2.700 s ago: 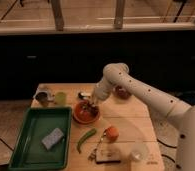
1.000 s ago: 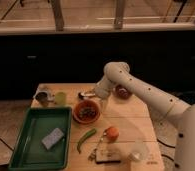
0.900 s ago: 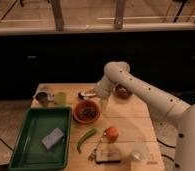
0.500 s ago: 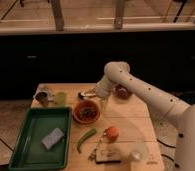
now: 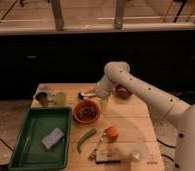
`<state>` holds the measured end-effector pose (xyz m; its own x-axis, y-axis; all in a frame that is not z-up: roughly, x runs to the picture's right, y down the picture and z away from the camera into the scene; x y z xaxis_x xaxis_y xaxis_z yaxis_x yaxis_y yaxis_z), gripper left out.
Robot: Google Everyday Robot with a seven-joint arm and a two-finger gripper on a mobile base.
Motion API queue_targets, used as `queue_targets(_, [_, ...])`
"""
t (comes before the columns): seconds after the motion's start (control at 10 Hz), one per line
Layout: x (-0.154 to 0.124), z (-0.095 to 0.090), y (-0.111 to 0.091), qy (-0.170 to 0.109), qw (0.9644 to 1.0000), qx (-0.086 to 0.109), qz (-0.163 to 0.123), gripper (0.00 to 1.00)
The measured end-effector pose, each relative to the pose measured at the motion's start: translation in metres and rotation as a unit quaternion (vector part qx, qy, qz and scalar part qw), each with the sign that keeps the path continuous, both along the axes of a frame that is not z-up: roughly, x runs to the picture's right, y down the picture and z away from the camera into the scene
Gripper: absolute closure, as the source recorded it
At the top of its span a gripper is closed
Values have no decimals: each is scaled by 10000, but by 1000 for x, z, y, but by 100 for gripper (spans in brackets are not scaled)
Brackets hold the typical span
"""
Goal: Place grapes in red bowl
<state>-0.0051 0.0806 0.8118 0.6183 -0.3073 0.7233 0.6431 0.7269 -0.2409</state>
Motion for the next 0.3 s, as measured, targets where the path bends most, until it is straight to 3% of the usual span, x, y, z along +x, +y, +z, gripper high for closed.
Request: queue_targets(0.3, [0,1,1,0,10000,-7,5,20])
